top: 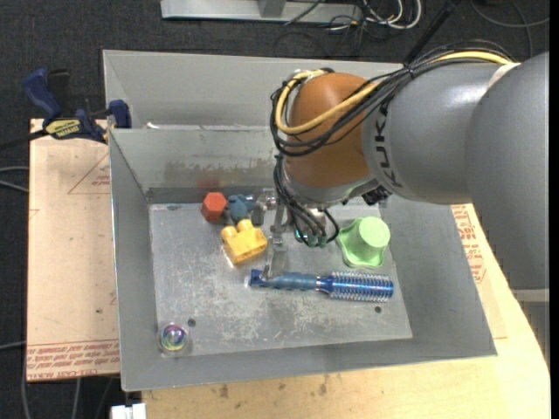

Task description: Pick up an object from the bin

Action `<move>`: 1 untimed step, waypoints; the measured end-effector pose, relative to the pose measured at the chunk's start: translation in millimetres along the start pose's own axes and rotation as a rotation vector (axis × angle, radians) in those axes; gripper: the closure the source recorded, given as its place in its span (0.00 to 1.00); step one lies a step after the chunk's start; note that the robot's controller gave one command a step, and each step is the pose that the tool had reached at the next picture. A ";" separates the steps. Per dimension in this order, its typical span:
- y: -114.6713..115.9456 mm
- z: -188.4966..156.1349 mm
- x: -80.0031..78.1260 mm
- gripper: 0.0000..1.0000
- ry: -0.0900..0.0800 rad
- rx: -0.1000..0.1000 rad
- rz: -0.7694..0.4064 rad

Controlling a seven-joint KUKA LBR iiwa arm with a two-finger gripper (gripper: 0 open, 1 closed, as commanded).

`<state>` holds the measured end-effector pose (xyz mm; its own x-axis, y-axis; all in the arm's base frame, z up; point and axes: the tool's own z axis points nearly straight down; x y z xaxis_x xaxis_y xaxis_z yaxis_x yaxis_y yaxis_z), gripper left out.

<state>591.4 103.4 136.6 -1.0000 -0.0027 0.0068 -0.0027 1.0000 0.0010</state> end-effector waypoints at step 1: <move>5.4 69.7 -48.8 0.00 -0.009 -0.001 0.052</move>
Offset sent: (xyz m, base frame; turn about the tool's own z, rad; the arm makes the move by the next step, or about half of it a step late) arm 0.0472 0.0051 -0.0666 0.0526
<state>639.7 109.0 66.5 -0.9988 0.0489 -0.0023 0.0489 0.9988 0.0023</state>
